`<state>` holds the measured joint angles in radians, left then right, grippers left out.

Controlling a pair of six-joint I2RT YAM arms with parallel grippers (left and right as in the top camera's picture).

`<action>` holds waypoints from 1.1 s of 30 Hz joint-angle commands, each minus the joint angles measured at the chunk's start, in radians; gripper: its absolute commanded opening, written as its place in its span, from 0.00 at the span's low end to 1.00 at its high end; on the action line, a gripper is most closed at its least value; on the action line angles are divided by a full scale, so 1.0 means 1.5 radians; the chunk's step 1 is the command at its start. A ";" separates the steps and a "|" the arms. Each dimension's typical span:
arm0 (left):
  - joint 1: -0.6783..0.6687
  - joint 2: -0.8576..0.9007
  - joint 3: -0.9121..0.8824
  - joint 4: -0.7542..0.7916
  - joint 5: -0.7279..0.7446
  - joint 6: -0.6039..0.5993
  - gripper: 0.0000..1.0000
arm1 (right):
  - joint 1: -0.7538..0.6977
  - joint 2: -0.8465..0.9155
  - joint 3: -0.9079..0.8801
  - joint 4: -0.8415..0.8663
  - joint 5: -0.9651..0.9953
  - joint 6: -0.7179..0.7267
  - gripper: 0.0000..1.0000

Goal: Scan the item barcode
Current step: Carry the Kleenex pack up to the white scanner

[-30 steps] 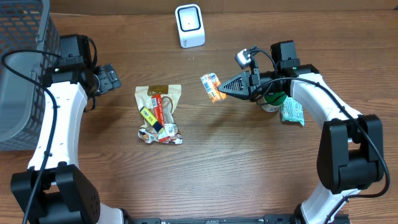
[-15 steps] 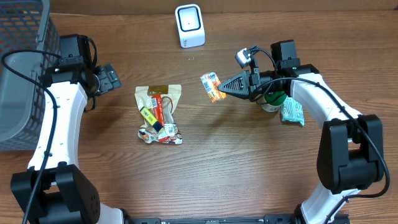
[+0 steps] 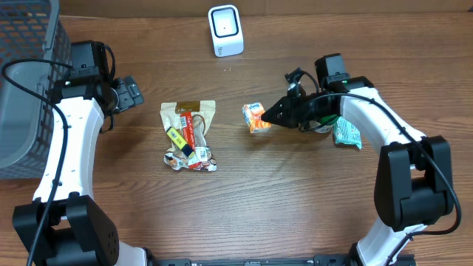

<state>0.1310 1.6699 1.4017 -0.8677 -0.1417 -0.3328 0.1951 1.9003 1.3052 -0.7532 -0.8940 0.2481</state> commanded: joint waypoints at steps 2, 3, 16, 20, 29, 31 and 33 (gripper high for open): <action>-0.002 -0.011 0.009 0.003 0.003 0.013 1.00 | 0.031 -0.020 0.016 0.022 0.233 0.082 0.04; -0.002 -0.011 0.009 0.003 0.003 0.013 1.00 | 0.037 -0.020 0.016 0.038 0.252 0.089 0.04; -0.002 -0.011 0.009 0.003 0.003 0.013 1.00 | 0.068 -0.020 0.362 -0.206 0.406 0.109 0.04; -0.002 -0.011 0.009 0.003 0.003 0.013 1.00 | 0.079 -0.020 0.524 -0.290 0.454 0.109 0.04; -0.002 -0.011 0.009 0.003 0.003 0.013 1.00 | 0.114 -0.020 0.697 -0.264 0.570 0.031 0.04; -0.002 -0.011 0.009 0.003 0.003 0.013 1.00 | 0.132 -0.016 0.696 -0.228 0.610 -0.002 0.04; -0.002 -0.010 0.009 0.003 0.003 0.013 1.00 | 0.156 -0.005 0.696 -0.187 0.678 -0.043 0.04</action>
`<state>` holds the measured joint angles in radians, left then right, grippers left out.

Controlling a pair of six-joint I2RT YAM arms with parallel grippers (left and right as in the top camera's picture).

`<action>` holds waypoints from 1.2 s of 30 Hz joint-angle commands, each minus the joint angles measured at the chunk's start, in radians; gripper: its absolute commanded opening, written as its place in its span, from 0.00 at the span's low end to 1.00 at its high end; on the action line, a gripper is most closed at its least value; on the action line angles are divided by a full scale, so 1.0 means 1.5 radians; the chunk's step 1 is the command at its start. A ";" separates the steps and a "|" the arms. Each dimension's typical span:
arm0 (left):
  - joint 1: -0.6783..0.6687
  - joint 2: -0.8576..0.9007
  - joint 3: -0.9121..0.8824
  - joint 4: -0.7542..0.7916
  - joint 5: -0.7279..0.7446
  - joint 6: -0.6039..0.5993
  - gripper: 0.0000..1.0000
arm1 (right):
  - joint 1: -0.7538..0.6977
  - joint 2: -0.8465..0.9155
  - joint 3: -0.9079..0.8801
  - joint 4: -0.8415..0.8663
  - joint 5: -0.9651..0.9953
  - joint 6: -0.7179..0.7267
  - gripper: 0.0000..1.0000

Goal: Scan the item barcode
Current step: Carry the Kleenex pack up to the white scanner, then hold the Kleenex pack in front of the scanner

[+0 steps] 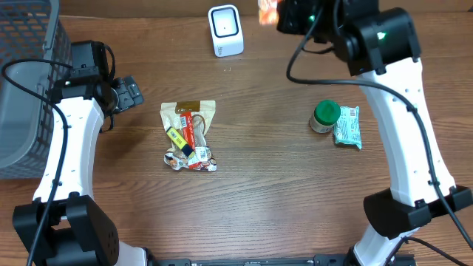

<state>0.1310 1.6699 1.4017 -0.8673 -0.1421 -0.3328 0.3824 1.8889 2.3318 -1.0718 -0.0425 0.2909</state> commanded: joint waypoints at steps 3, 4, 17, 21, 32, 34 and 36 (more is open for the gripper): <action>-0.002 -0.010 0.009 0.002 0.003 0.013 1.00 | 0.068 0.030 0.011 0.083 0.222 -0.132 0.04; -0.002 -0.010 0.009 0.002 0.003 0.013 1.00 | 0.079 0.041 0.011 0.102 0.250 -0.157 0.04; -0.005 -0.010 0.009 0.002 0.003 0.013 1.00 | 0.122 0.256 0.011 0.296 0.353 -0.444 0.04; -0.005 -0.010 0.009 0.002 0.003 0.013 1.00 | 0.111 0.317 0.008 0.354 0.405 -0.444 0.04; -0.005 -0.010 0.009 0.002 0.003 0.013 1.00 | 0.099 0.428 0.008 0.475 0.401 -0.459 0.04; -0.005 -0.010 0.009 0.002 0.003 0.013 1.00 | 0.099 0.442 0.008 0.481 0.399 -0.460 0.04; -0.005 -0.010 0.009 0.002 0.003 0.013 1.00 | 0.099 0.453 0.008 0.487 0.399 -0.459 0.04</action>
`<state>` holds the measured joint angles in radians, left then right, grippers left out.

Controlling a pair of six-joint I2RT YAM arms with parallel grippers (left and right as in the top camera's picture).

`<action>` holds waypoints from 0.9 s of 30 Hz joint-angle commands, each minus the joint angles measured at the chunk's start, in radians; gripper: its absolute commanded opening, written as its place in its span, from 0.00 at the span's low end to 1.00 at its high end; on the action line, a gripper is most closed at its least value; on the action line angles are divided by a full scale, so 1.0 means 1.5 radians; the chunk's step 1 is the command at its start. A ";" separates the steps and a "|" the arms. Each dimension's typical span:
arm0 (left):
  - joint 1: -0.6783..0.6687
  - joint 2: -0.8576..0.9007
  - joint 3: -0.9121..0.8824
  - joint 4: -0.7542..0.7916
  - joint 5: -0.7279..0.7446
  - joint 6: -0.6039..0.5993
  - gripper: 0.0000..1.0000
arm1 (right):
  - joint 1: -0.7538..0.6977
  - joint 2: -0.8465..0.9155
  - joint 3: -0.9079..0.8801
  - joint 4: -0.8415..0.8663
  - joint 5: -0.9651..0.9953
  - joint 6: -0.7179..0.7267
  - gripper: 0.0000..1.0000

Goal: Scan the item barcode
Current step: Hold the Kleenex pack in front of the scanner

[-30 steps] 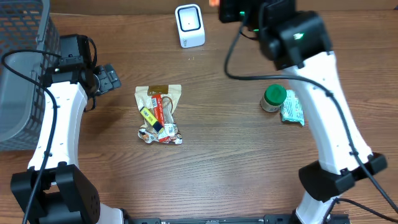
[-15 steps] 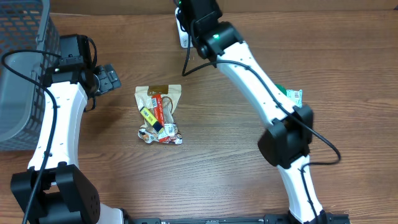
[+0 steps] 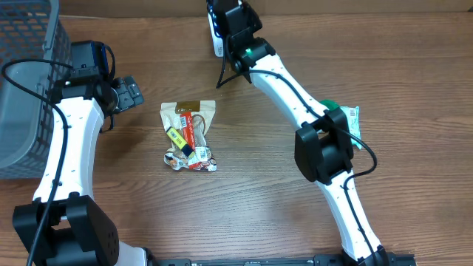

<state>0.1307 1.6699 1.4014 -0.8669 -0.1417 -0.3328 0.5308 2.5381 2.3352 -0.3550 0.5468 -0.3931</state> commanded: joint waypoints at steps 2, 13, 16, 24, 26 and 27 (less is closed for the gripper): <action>-0.004 -0.010 0.010 0.002 0.003 0.013 1.00 | 0.001 0.032 0.005 0.017 0.006 -0.004 0.04; -0.004 -0.010 0.010 0.002 0.003 0.013 1.00 | 0.001 0.046 0.005 0.048 0.007 -0.006 0.04; -0.004 -0.010 0.010 0.002 0.003 0.013 1.00 | 0.001 0.046 0.005 0.051 0.007 -0.002 0.04; -0.004 -0.010 0.010 0.002 0.003 0.013 1.00 | 0.014 -0.018 0.010 0.048 0.116 0.003 0.04; -0.004 -0.010 0.010 0.002 0.003 0.013 1.00 | 0.020 -0.058 0.010 0.020 0.116 0.021 0.04; -0.004 -0.010 0.010 0.003 0.003 0.013 1.00 | 0.022 -0.079 0.010 0.002 0.113 0.041 0.04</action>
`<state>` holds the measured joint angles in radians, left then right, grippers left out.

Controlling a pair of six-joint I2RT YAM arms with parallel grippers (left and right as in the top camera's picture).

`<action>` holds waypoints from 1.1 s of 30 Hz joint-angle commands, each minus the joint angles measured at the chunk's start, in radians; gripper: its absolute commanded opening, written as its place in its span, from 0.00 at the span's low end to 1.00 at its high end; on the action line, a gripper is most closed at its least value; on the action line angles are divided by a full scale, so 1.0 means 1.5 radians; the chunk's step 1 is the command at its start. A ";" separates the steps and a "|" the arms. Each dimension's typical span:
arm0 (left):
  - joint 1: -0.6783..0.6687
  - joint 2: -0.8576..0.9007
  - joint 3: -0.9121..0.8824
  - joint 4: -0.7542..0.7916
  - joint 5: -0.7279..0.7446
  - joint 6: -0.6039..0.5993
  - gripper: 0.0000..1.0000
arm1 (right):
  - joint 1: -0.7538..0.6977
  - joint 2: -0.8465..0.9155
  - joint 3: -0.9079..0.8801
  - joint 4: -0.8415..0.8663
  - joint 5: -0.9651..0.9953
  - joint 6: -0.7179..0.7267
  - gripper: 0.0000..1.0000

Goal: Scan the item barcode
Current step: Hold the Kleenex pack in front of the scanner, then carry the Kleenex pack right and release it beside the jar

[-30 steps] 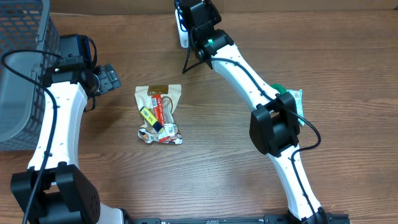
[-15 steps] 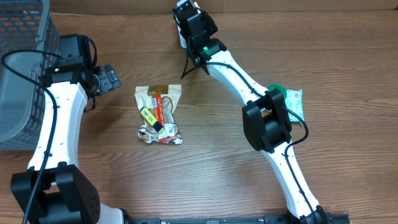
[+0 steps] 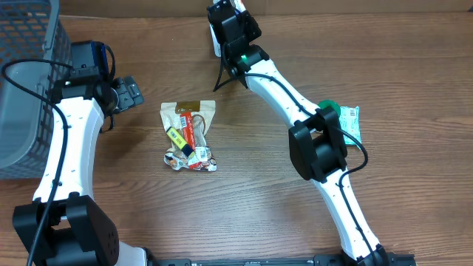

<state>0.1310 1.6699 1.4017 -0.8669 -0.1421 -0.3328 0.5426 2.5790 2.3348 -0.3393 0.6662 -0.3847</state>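
My right arm stretches across the table to the far middle. Its wrist and gripper (image 3: 230, 24) lie over the white barcode scanner (image 3: 215, 47), of which only a sliver of the left edge shows. The fingers and whatever is between them are hidden under the wrist, and no orange snack packet is visible. At the left, my left gripper (image 3: 131, 92) hovers over the table away from everything; its jaws are too small and dark to read.
A pile of snack packets (image 3: 188, 137) lies left of centre. A green-lidded jar (image 3: 330, 109) and a mint-green packet (image 3: 349, 123) sit at the right, partly behind my right arm. A grey mesh basket (image 3: 26, 74) fills the far left corner.
My right wrist has shifted slightly left and turned a little over the scanner, and its elbow has swung slightly left. The left arm and the table items are unchanged.
My right gripper first held an orange snack packet low beside the jar. It then held the packet high at the far edge, right of the scanner. By the last earlier moment the wrist covered the scanner with the packet hidden, and it stays there now.
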 commanded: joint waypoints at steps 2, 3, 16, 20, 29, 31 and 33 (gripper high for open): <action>-0.005 -0.010 0.009 0.002 0.003 0.013 1.00 | 0.020 -0.153 0.010 -0.057 0.031 0.087 0.04; -0.005 -0.010 0.009 0.002 0.003 0.013 1.00 | 0.021 -0.179 0.010 -0.090 0.027 0.117 0.04; -0.005 -0.010 0.009 0.002 0.003 0.013 1.00 | -0.029 -0.387 0.010 -0.675 -0.246 0.453 0.04; -0.005 -0.010 0.009 0.002 0.003 0.013 1.00 | -0.066 -0.383 -0.007 -0.809 -0.358 0.454 0.04; -0.005 -0.010 0.009 0.002 0.003 0.013 1.00 | -0.110 -0.382 -0.193 -0.846 -0.396 0.454 0.04; -0.005 -0.010 0.009 0.002 0.003 0.013 1.00 | -0.111 -0.382 -0.239 -0.832 -0.396 0.454 0.04; -0.005 -0.010 0.009 0.002 0.003 0.013 1.00 | -0.111 -0.382 -0.279 -0.815 -0.396 0.454 0.04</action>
<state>0.1307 1.6699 1.4014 -0.8654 -0.1421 -0.3328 0.3794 1.9987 1.9724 -1.5799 0.0914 0.2882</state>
